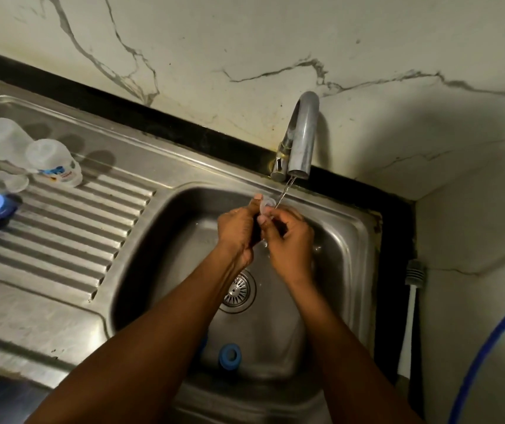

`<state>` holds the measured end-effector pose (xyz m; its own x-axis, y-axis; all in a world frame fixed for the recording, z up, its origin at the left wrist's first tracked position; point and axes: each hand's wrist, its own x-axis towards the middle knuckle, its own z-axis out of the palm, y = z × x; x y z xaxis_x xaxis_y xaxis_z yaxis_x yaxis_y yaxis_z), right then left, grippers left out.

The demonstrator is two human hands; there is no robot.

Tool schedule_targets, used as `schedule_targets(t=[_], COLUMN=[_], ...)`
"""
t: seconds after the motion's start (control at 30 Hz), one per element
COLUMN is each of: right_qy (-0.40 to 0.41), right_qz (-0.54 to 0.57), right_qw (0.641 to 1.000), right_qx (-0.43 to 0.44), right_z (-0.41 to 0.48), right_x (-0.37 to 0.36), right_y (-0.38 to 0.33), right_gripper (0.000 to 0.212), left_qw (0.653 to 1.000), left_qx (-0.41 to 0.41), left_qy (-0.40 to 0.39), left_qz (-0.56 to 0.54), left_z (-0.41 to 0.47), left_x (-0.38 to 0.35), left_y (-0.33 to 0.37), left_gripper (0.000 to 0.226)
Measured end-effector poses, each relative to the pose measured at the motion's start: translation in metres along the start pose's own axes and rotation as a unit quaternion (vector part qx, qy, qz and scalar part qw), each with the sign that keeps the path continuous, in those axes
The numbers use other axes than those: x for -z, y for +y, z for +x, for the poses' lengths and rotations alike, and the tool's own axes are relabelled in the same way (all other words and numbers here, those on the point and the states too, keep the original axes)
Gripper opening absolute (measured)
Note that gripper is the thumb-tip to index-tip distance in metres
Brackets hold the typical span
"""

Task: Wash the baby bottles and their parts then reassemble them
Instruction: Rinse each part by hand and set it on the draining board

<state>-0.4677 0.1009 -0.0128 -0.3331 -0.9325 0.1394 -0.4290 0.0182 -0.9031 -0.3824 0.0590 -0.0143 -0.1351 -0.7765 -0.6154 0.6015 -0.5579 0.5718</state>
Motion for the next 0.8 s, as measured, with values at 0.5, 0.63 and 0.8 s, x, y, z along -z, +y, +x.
schedule_targets(t=[0.5, 0.63, 0.8], right_qy=[-0.068, -0.030, 0.032], right_qz=[0.169, 0.227, 0.289], right_qw=[0.975, 0.963, 0.931], right_qx=[-0.127, -0.142, -0.222], right_z=[0.010, 0.011, 0.009], right_x=[0.001, 0.007, -0.001], right_y=[0.008, 0.008, -0.001], right_gripper=[0.023, 0.013, 0.013], left_qw=[0.995, 0.974, 0.940], left_qx=[-0.052, -0.101, -0.173], left_qy=[-0.066, -0.043, -0.044], left_qz=[0.051, 0.199, 0.291], left_z=[-0.004, -0.004, -0.009], left_x=[0.014, 0.016, 0.012], left_y=[0.002, 0.001, -0.009], left_gripper=[0.015, 0.035, 0.032])
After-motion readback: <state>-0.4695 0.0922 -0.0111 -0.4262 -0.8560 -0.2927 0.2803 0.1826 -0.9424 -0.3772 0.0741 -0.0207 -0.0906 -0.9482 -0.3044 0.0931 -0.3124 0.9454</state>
